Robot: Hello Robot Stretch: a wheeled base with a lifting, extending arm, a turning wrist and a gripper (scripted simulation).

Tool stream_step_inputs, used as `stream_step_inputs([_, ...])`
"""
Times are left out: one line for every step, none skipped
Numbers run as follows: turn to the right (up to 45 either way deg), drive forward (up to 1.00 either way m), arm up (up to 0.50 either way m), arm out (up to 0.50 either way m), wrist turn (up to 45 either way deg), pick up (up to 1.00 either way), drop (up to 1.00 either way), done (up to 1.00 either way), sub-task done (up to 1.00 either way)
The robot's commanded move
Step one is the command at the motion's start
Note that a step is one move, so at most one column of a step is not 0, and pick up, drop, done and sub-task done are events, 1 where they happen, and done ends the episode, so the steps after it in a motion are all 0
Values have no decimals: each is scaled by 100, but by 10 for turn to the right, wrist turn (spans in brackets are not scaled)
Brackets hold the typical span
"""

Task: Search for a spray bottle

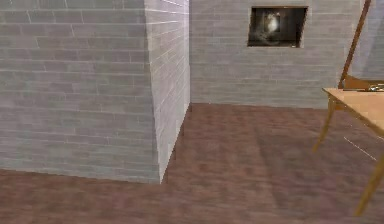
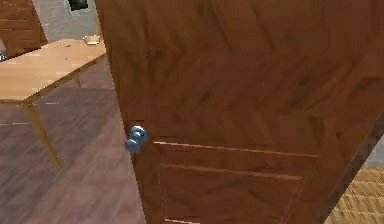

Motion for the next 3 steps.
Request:
stream_step_inputs([210,0,0,0,0,0,0,0,0])
stream_step_inputs([0,100,0,0,0,0,0,0,0])
stream_step_inputs([30,0,0,0,0,0,0,0,0])
